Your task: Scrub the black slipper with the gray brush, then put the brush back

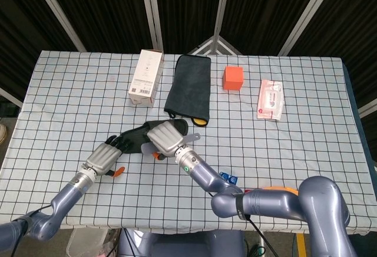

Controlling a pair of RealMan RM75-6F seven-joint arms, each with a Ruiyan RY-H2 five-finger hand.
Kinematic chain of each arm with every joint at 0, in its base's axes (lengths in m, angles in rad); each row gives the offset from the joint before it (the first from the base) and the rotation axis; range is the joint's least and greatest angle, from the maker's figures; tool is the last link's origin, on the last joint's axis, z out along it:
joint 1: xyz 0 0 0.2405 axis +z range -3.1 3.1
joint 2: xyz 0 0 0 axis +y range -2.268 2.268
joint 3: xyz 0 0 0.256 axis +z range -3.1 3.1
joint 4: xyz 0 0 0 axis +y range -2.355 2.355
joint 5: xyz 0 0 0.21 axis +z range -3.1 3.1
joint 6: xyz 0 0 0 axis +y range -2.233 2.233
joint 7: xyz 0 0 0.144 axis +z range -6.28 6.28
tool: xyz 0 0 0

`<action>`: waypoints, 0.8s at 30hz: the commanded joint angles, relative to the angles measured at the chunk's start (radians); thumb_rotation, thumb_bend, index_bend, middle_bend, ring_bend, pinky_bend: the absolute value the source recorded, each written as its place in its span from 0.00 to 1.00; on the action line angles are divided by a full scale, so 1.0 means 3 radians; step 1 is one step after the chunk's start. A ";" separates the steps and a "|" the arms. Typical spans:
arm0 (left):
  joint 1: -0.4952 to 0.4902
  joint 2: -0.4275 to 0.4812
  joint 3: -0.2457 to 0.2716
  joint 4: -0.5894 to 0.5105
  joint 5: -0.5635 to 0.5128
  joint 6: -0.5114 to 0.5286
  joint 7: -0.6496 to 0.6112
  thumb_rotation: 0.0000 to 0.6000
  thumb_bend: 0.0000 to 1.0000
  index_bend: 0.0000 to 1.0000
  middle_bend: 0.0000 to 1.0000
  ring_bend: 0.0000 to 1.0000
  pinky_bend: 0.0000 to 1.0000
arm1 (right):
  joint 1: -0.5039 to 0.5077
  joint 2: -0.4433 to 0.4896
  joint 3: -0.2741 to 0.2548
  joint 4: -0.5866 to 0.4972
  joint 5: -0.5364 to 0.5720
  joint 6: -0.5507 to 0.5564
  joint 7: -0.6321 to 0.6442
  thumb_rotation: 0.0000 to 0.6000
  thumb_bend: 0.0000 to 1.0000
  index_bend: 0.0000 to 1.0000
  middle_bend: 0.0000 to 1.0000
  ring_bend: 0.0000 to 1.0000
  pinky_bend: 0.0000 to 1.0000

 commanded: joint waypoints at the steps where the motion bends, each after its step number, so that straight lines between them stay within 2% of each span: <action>1: -0.0042 -0.0016 -0.0006 0.0010 -0.0064 -0.0039 0.0040 0.76 0.52 0.00 0.05 0.02 0.05 | 0.0028 -0.0029 0.0013 0.0052 0.0028 0.0024 0.0024 1.00 0.64 0.79 0.59 0.54 0.64; 14: -0.0102 0.0026 0.0045 -0.0082 -0.0276 -0.0023 0.0205 0.76 0.52 0.00 0.06 0.02 0.05 | 0.0025 -0.0079 0.0032 0.0183 -0.0137 0.0192 0.0258 1.00 0.64 0.82 0.61 0.57 0.64; 24: -0.0170 0.0050 0.0070 -0.0130 -0.0418 -0.0048 0.0284 0.75 0.52 0.00 0.05 0.02 0.05 | -0.0025 -0.0343 -0.0033 0.0576 -0.0358 0.0384 0.0484 1.00 0.66 0.82 0.61 0.57 0.64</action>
